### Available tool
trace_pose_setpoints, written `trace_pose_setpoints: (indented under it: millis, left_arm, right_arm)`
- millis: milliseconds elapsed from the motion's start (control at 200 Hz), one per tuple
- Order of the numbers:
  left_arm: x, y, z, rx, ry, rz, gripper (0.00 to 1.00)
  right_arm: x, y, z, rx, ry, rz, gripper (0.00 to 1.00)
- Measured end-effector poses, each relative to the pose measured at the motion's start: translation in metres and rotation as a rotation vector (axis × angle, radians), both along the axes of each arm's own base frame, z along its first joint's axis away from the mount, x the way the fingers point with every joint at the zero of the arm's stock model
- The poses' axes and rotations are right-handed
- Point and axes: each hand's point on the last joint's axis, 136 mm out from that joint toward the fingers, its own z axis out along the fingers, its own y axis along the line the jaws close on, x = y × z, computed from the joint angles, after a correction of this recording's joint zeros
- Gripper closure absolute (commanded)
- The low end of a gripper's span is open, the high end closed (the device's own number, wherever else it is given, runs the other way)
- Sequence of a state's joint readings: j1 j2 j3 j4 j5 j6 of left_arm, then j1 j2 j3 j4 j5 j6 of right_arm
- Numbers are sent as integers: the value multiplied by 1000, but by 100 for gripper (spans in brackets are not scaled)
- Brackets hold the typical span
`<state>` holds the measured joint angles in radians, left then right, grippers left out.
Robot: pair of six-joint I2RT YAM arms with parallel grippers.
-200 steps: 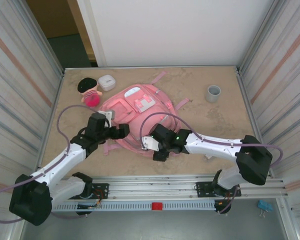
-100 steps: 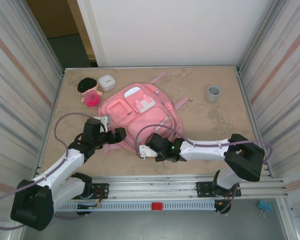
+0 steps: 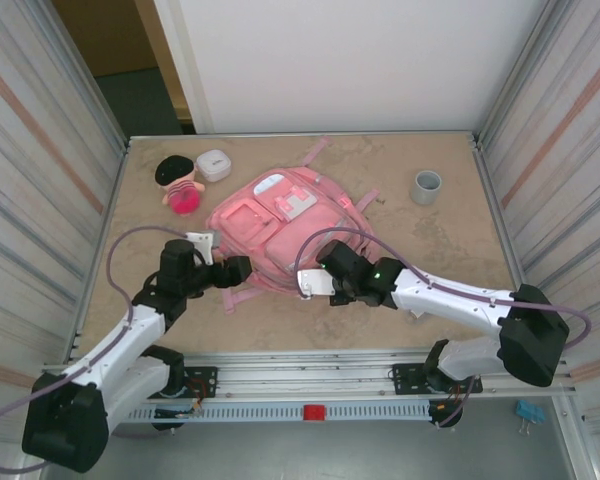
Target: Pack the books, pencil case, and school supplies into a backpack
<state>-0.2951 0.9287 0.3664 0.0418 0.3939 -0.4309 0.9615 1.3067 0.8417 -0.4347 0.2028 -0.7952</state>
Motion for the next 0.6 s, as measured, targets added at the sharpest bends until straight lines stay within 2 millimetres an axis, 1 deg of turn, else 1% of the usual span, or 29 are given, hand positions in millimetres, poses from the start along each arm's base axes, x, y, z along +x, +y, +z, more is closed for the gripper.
trace_pose_setpoints:
  millis: [130, 361, 436, 536, 601]
  left_arm:
    - [0, -6, -16, -31, 49, -29, 12]
    - [3, -13, -23, -95, 61, -61, 18]
    - [4, -15, -25, -106, 53, -70, 26]
    - [6, -18, -26, -120, 47, -85, 35]
    - [7, -21, -26, -132, 46, -100, 43]
  right_arm:
    - [0, -5, -1, -12, 24, -2, 100]
    - [0, -7, 0, -5, 47, -1, 100]
    - [0, -7, 1, -5, 50, -2, 100]
    - [1, -7, 3, -5, 50, -3, 100]
    - [1, -7, 3, -7, 51, -3, 100]
